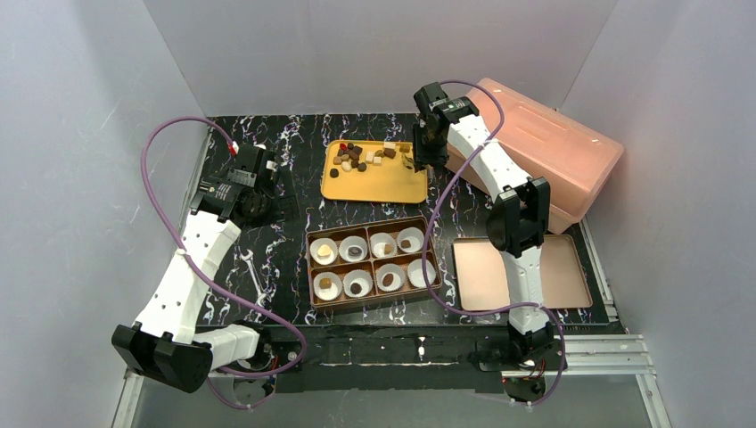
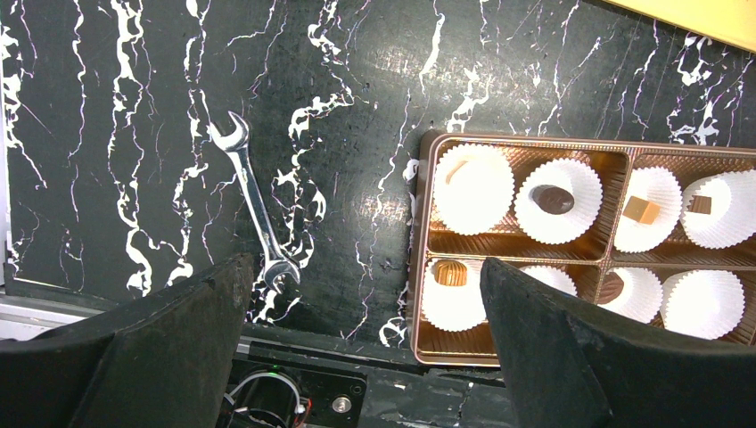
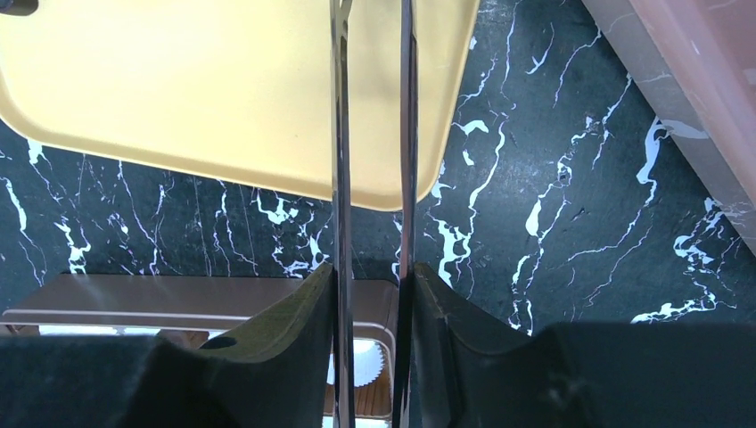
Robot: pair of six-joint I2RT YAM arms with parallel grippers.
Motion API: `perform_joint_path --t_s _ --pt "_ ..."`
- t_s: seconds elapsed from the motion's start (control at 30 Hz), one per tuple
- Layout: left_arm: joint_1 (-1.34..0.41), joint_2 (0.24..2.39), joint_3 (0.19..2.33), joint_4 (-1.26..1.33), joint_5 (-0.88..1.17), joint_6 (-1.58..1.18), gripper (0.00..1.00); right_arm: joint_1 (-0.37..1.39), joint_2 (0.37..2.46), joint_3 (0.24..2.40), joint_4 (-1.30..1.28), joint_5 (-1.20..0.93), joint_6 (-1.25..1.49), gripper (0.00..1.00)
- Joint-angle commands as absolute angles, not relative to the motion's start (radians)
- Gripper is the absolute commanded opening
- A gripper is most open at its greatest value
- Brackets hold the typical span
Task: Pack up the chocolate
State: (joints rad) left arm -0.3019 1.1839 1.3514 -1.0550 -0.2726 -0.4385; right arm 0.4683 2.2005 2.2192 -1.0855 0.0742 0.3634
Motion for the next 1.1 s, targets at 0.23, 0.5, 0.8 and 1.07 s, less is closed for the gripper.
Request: perform_joint_path --t_s 0.23,0.5,0.8,1.07 --pt "-0.295 1.16 1.367 -1.082 -0.276 -0.44 1.0 0.488 2.132 2.268 -1.121 0.066 0.367 0.33" --pt "-0.295 1.157 1.359 -1.079 -0.279 -0.441 1.0 0.502 2.064 2.266 -1.136 0.044 0.378 0.32" --pt "-0.295 1.157 1.348 -1.069 -0.281 -0.442 1.0 0.514 1.998 2.228 -1.135 0.007 0.389 0.32" --pt "-0.295 1.154 1.34 -1.065 -0.285 -0.441 1.0 0.515 2.012 2.226 -1.159 0.058 0.384 0.41"
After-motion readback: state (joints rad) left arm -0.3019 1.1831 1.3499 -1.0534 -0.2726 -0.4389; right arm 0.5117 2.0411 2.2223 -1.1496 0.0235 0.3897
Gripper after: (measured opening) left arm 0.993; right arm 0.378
